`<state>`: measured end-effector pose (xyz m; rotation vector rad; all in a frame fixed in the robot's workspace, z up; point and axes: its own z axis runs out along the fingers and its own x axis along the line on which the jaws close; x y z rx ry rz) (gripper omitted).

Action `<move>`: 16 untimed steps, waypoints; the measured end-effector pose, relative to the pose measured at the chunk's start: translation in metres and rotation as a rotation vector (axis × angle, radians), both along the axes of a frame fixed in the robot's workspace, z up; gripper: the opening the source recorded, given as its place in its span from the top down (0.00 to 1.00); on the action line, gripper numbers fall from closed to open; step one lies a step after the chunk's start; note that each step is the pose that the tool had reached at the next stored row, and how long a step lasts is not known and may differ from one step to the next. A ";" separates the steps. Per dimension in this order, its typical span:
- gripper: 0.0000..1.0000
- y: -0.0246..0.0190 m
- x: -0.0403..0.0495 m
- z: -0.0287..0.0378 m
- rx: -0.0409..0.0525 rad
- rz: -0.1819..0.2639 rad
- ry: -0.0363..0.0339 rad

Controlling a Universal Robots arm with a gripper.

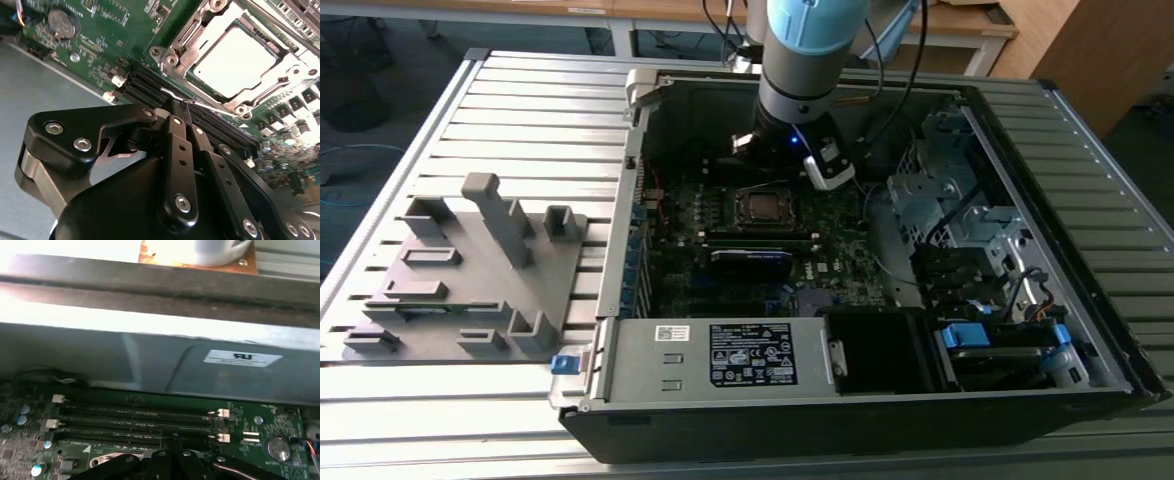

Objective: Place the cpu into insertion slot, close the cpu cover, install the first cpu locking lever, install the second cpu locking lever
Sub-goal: 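Install the first cpu locking lever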

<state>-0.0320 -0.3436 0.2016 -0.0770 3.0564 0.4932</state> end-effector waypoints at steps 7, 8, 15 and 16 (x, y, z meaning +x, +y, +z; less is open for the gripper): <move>0.90 0.0000 0.0000 -0.0009 -0.0007 -0.085 -0.0025; 0.90 0.0001 -0.0003 -0.0010 -0.0006 -0.089 -0.0036; 0.90 0.0000 -0.0008 0.0012 -0.0020 -0.099 -0.0101; 0.90 0.0000 -0.0007 0.0021 -0.0019 -0.100 -0.0105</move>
